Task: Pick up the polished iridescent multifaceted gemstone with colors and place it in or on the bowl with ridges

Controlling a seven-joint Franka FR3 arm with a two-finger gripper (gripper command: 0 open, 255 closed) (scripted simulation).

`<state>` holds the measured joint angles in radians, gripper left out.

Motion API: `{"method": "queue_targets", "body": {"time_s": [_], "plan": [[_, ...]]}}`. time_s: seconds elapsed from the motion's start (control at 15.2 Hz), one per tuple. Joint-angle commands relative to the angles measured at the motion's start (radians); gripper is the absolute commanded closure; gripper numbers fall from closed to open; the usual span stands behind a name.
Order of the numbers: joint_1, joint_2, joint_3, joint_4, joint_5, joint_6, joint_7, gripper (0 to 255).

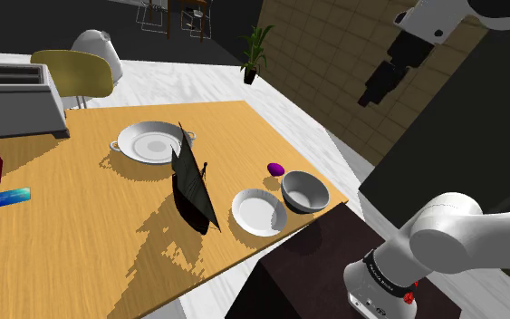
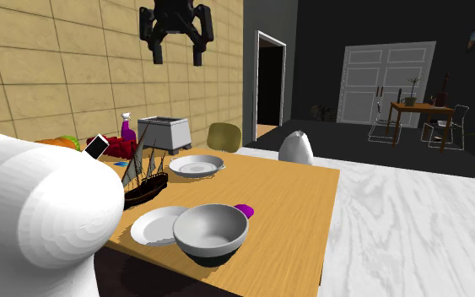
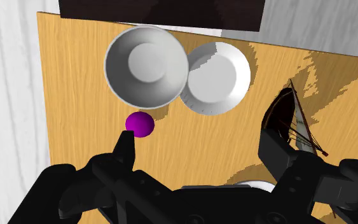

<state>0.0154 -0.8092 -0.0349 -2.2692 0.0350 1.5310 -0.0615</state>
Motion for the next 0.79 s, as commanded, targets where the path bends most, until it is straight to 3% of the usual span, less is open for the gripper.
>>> {"method": "queue_targets", "body": {"time_s": [0.0, 0.73], "plan": [[0.000, 0.000, 0.000, 0.000, 0.000, 0.000, 0.000, 0], [-0.037, 0.272, 0.019, -0.115, 0.007, 0.297, 0.100, 0]]}}
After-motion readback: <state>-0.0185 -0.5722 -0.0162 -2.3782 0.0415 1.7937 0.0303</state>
